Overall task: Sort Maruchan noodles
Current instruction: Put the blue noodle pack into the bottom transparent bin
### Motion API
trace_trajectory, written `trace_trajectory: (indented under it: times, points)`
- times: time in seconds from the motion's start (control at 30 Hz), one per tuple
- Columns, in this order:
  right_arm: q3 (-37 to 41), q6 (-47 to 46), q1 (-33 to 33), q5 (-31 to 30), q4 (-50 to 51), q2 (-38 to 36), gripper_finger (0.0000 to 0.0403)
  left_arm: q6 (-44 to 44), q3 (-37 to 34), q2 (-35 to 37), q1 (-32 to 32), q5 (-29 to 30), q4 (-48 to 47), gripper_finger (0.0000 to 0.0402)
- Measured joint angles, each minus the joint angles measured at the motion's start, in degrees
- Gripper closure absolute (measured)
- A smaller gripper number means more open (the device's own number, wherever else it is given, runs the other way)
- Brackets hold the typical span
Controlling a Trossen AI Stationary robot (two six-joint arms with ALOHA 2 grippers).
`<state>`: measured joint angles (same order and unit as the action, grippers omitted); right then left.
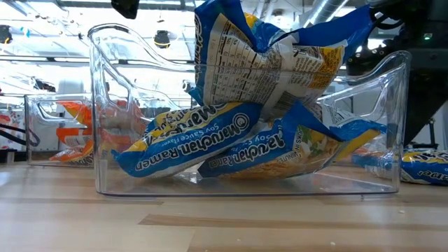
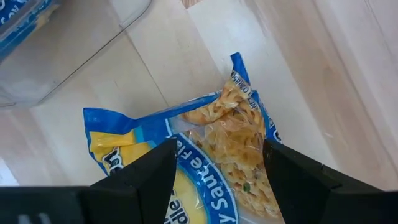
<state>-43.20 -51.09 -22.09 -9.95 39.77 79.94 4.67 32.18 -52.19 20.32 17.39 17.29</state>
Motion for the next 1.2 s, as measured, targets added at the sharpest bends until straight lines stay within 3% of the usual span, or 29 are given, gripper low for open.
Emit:
trace_trajectory:
  times: [0.6, 1.0, 1.1, 1.2]
  points:
    - [0.0, -1.6, 0.0, 0.8, 0.0, 0.0, 0.0143, 3.0, 0.0, 0.0, 0.0, 1.0, 0.1, 0.0216]
    - [-0.7, -2.1, -1.0, -3.9, -0.5, 8.4, 0.0144, 1.3, 0.0, 0.0, 0.0, 1.2, 0.2, 0.0216]
    - [-0.7, -2.9, -1.3, -4.2, -0.3, 8.7, 0.0161, 1.3, 0.0, 0.0, 0.0, 1.3, 0.2, 0.0216]
    - [-0.4, -4.7, -1.3, -4.9, 0.4, 8.5, 0.0217, 1.3, 0.0, 0.0, 0.0, 1.3, 0.2, 0.0216]
